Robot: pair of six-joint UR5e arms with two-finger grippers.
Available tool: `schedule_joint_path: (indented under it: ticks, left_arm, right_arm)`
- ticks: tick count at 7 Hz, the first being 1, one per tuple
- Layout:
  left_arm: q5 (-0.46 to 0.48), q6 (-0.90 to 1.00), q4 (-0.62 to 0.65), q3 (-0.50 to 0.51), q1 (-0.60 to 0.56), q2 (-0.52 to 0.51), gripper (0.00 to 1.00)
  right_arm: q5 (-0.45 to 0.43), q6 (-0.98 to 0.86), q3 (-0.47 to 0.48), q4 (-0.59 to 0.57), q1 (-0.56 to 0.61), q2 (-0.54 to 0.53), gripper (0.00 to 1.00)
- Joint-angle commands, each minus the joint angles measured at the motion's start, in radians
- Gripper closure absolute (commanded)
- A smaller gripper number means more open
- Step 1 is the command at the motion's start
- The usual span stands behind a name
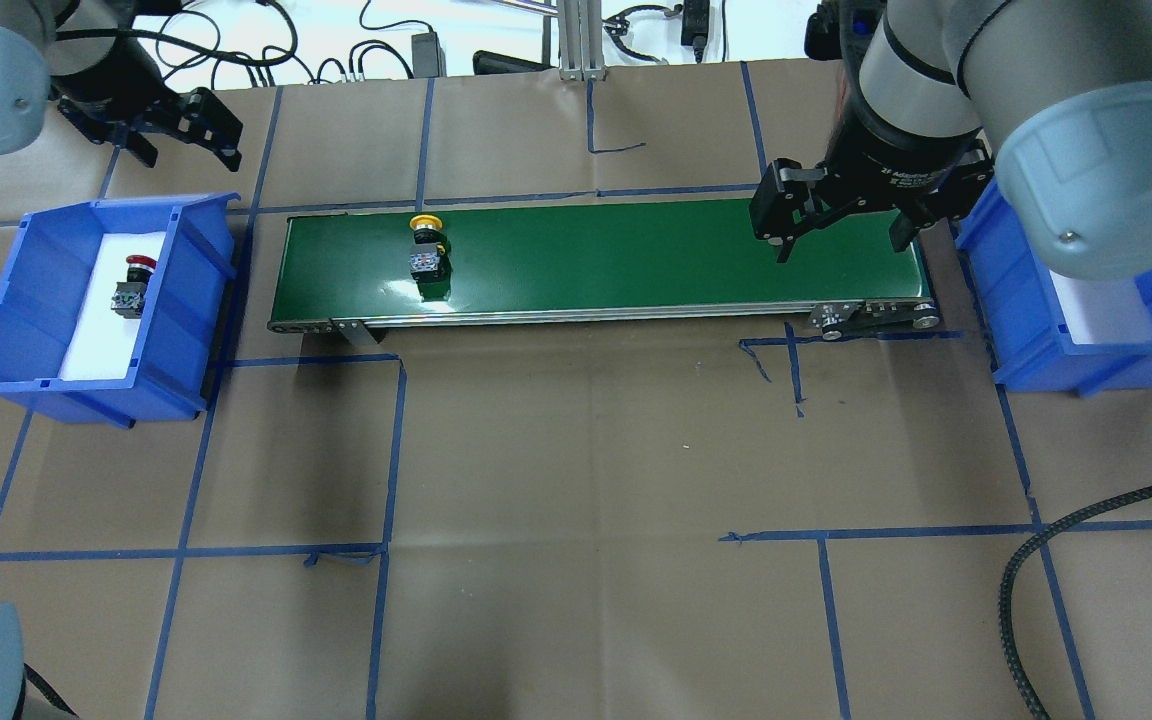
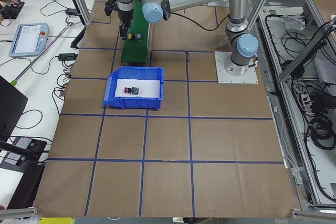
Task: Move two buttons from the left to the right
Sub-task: 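Release the yellow button and move the left gripper back over the bin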
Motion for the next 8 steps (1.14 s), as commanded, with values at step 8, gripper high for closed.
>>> schedule_joint_path:
  ticks: [8]
  left_arm:
    - [-0.005, 0.178, 0.240, -0.151, 0.215, -0.123, 0.00]
  right_arm:
    - [0.001, 0.001, 0.002, 0.001, 0.000, 0.002, 0.00]
